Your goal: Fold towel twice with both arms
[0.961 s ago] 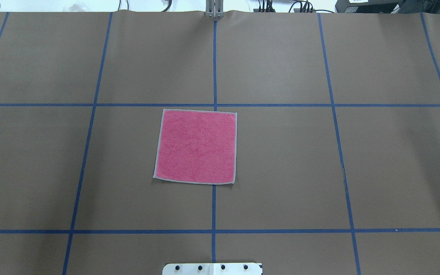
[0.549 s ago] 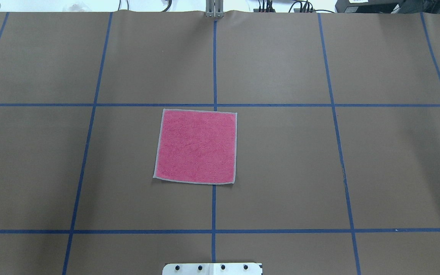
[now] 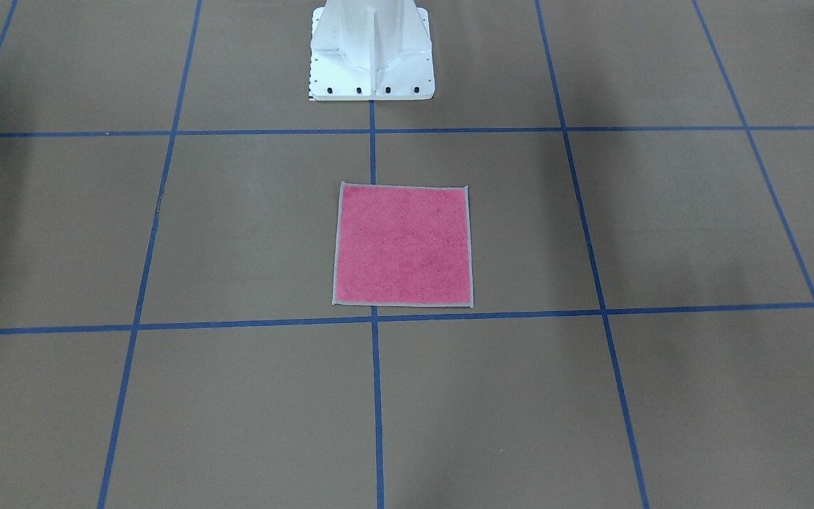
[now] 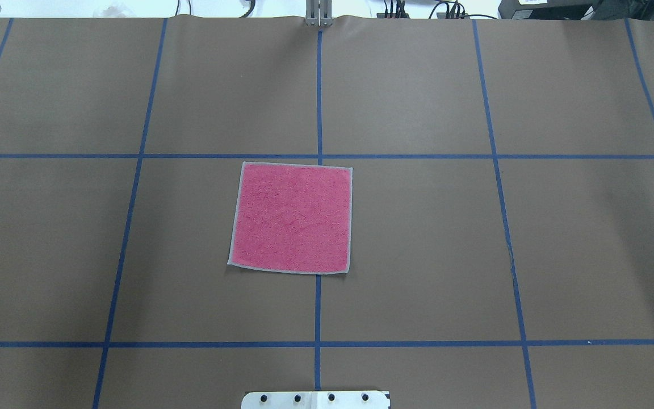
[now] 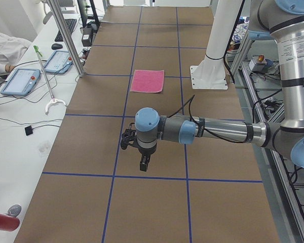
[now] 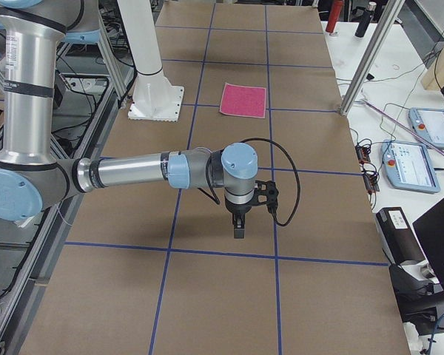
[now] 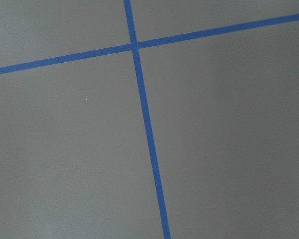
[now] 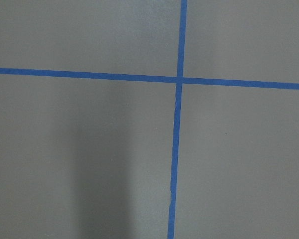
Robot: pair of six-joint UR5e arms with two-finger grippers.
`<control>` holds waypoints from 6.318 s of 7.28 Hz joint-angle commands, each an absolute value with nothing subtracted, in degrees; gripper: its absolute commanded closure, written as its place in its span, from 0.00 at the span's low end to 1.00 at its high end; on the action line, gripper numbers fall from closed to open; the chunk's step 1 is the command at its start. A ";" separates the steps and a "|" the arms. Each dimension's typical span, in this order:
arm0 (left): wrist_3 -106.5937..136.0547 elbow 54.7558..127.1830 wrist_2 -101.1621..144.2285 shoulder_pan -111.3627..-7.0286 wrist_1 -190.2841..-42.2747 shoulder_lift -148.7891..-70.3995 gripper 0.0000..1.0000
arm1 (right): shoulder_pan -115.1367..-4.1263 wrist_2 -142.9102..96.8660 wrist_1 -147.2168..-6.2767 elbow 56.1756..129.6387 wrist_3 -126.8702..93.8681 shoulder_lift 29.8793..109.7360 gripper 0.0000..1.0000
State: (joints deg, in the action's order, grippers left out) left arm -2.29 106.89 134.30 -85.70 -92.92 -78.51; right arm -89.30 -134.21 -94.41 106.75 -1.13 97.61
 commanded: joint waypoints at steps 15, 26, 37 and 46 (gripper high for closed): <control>62.58 107.58 130.81 -58.05 -131.56 -93.42 0.00 | -63.17 -126.71 -43.70 108.70 -69.33 95.19 0.00; 104.24 100.83 93.00 -23.29 -134.30 -106.07 0.05 | -17.42 -78.60 -64.02 116.72 -125.07 78.09 0.05; 103.80 99.23 92.46 -20.22 -134.21 -106.53 0.32 | -13.45 -73.74 -64.25 116.54 -125.07 77.17 0.02; 103.36 100.72 92.46 -20.22 -134.30 -103.89 0.69 | -13.54 -73.74 -64.25 116.54 -124.98 77.26 0.02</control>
State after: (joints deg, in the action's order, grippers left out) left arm 103.37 100.05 92.42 -20.27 -134.30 -104.69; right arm -13.53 -73.74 -64.25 116.54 -124.99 77.25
